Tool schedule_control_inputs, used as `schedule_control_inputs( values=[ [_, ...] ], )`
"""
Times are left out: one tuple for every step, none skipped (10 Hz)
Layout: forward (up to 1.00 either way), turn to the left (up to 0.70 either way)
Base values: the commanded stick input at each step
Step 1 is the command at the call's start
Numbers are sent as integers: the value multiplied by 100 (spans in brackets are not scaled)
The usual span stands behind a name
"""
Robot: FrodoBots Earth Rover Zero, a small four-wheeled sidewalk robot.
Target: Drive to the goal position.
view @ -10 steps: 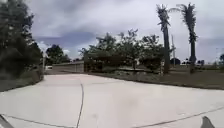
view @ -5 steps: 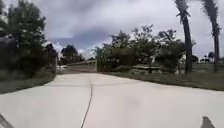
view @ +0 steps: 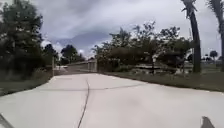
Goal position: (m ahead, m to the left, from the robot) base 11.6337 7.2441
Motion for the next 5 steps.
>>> schedule_control_inputs(
  values=[
    [85, 34],
    [85, 34],
    [85, 34],
    [85, 34],
    [85, 34]
  ],
)
